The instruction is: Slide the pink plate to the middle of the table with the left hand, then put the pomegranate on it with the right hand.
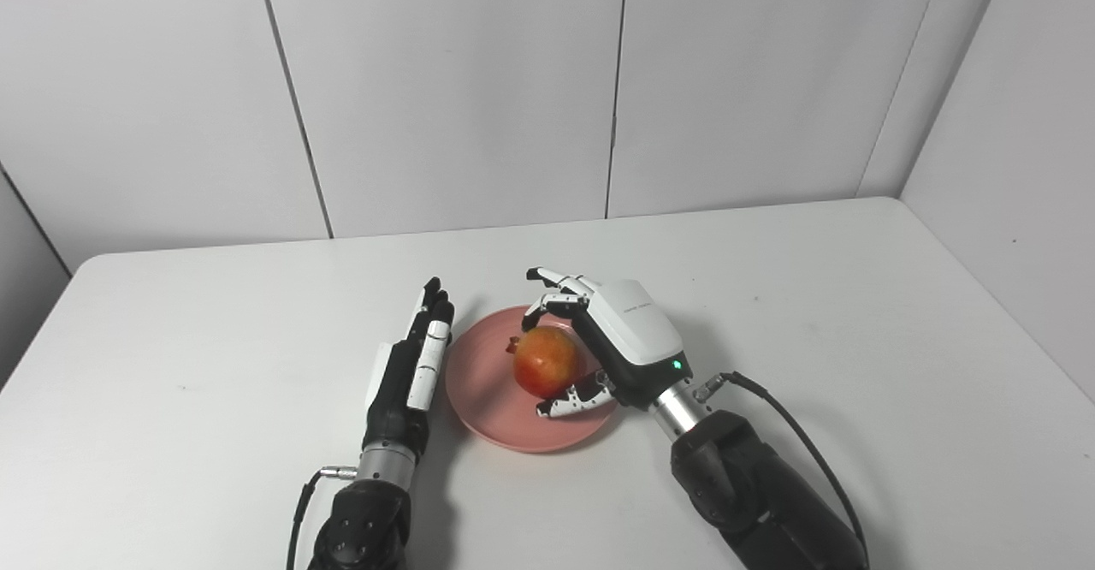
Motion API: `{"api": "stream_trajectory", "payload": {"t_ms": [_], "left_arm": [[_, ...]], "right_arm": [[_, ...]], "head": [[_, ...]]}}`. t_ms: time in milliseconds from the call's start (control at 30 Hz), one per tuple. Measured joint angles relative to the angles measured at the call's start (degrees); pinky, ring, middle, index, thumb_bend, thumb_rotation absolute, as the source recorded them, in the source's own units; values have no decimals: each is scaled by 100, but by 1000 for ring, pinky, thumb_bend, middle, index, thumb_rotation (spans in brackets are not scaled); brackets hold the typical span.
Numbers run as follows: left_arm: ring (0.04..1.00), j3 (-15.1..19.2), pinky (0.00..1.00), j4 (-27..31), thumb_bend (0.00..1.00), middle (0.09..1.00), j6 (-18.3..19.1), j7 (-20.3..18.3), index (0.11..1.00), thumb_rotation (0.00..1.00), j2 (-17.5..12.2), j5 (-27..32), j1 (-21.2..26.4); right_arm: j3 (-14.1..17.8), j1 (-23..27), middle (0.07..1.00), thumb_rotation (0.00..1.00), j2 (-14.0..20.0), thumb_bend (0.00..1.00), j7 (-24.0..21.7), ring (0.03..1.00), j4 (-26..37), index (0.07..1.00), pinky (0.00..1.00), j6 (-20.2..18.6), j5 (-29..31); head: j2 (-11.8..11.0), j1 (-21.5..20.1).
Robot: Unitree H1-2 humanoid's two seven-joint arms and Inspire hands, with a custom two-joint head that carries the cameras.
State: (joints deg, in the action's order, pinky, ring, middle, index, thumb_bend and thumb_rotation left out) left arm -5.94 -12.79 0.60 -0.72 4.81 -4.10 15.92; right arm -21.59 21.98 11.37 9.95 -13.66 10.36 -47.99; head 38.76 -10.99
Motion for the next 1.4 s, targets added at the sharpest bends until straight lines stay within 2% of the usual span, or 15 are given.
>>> {"api": "stream_trajectory", "payload": {"t_ms": [167, 267, 333, 367, 400, 433, 567, 633, 733, 900, 1100, 1233, 1400], "left_arm": [[1000, -1, 971, 3, 697, 1000, 0, -2, 1000, 1000, -3, 1, 0], [998, 0, 965, 4, 703, 1000, 0, -2, 1000, 1000, -3, 2, 0], [1000, -1, 967, 13, 702, 1000, 3, -6, 1000, 1000, -3, 1, 0], [999, -4, 964, 28, 700, 1000, 6, -7, 1000, 1000, -4, 0, 0], [998, -10, 963, 49, 700, 1000, 8, -7, 1000, 1000, -4, 0, 0], [999, -15, 964, 74, 698, 1000, 9, -8, 1000, 1000, -4, 0, 0], [1000, -11, 970, 123, 714, 1000, 30, -8, 1000, 1000, 0, 8, 0], [1000, -9, 973, 125, 714, 1000, 59, -8, 1000, 1000, 1, 18, 0], [1000, -7, 976, 125, 704, 1000, 82, -10, 1000, 1000, 3, 26, 0], [1000, 1, 979, 125, 691, 1000, 107, -16, 1000, 1000, 9, 30, 0], [1000, 3, 978, 122, 706, 1000, 126, -32, 1000, 1000, 10, 66, 1], [999, 3, 973, 119, 711, 1000, 124, -27, 998, 1000, 11, 66, 1], [990, -1, 957, 122, 720, 1000, 125, -18, 992, 1000, 10, 39, 1]], "right_arm": [[-2, -12, 881, 135, -17, 515, 8, 843, -2, 493, 705, -4, -39], [-1, -12, 903, 149, -15, 512, -48, 874, 4, 497, 757, -34, -40], [-1, -9, 937, 162, -12, 508, -146, 922, 39, 498, 838, -89, -34], [0, -4, 957, 310, -8, 566, -252, 948, 73, 609, 887, -129, -9], [2, 6, 967, 388, -1, 596, -354, 961, 104, 666, 912, -153, 25], [3, 16, 986, 508, 14, 626, -507, 987, 147, 720, 958, -191, 77], [6, -12, 1000, 653, 42, 660, -1082, 1000, 251, 804, 998, -469, 223], [14, -55, 1000, 674, 50, 666, -1245, 1000, 272, 824, 1000, -498, 330], [35, -78, 1000, 749, 62, 678, -1470, 1000, 415, 907, 1000, -557, 427], [97, -94, 1000, 761, 65, 685, -1727, 1000, 517, 965, 1000, -616, 620], [187, -119, 1000, 733, 67, 680, -1686, 1000, 622, 1000, 1000, -605, 791], [323, -190, 1000, 708, 44, 669, -1413, 1000, 729, 1000, 1000, -480, 940], [540, -346, 1000, 790, -86, 681, -871, 1000, 856, 1000, 1000, -167, 1105]], "head": [[18, 0], [53, -9], [53, -9], [53, -9], [70, 0], [79, 9], [105, 18], [105, 18], [105, 18], [123, 26], [132, 26], [149, 9], [149, 18]]}}
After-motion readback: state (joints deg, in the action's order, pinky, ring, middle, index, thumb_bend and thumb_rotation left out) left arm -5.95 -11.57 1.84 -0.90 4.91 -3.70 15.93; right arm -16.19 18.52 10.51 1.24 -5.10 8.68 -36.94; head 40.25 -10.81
